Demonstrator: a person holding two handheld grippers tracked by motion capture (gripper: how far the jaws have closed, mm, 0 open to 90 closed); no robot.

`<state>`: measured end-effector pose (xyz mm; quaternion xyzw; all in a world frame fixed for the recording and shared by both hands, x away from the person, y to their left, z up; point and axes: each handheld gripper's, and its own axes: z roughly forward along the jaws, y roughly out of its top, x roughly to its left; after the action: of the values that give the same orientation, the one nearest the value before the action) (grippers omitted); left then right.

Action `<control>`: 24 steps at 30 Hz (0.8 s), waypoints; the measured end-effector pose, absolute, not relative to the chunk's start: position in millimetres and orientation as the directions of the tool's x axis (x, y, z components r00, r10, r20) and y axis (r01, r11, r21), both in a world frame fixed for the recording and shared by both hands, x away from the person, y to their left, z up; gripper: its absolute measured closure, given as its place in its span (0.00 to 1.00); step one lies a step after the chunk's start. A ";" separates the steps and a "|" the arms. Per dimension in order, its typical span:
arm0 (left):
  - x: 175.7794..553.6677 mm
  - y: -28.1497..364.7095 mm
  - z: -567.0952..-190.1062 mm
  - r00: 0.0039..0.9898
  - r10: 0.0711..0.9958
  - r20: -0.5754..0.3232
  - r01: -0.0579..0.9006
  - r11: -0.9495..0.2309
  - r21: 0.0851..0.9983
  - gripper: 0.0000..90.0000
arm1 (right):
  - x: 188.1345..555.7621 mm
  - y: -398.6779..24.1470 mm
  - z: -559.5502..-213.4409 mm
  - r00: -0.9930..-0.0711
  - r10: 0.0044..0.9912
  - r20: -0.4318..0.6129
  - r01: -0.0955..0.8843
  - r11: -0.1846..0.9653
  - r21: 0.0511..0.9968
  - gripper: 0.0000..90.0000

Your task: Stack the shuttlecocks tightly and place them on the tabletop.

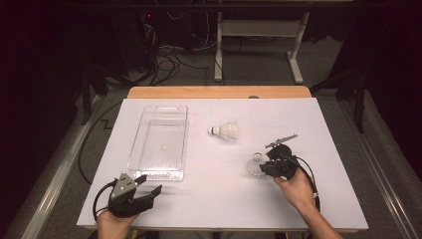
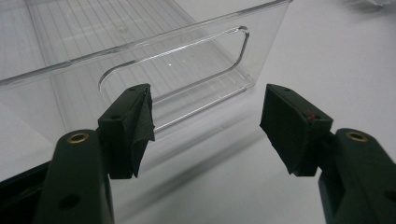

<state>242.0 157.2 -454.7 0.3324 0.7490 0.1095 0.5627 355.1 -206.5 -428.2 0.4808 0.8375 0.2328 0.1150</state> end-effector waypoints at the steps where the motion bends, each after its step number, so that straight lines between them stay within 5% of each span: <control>1: 242.0 157.0 -454.7 -0.147 0.620 -0.771 0.375 0.756 0.536 0.39 | 355.6 -208.0 -428.3 -0.512 0.858 0.031 0.752 0.431 0.499 0.84; 24: 241.7 156.4 -454.9 -0.143 0.623 -0.769 0.381 0.752 0.538 0.39 | 376.7 -235.1 -425.0 -0.430 0.903 -0.001 0.782 0.373 0.499 0.74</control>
<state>241.7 156.4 -454.9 0.3354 0.7484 0.1079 0.5619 376.7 -235.1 -425.0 0.5156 0.8169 0.2184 0.1384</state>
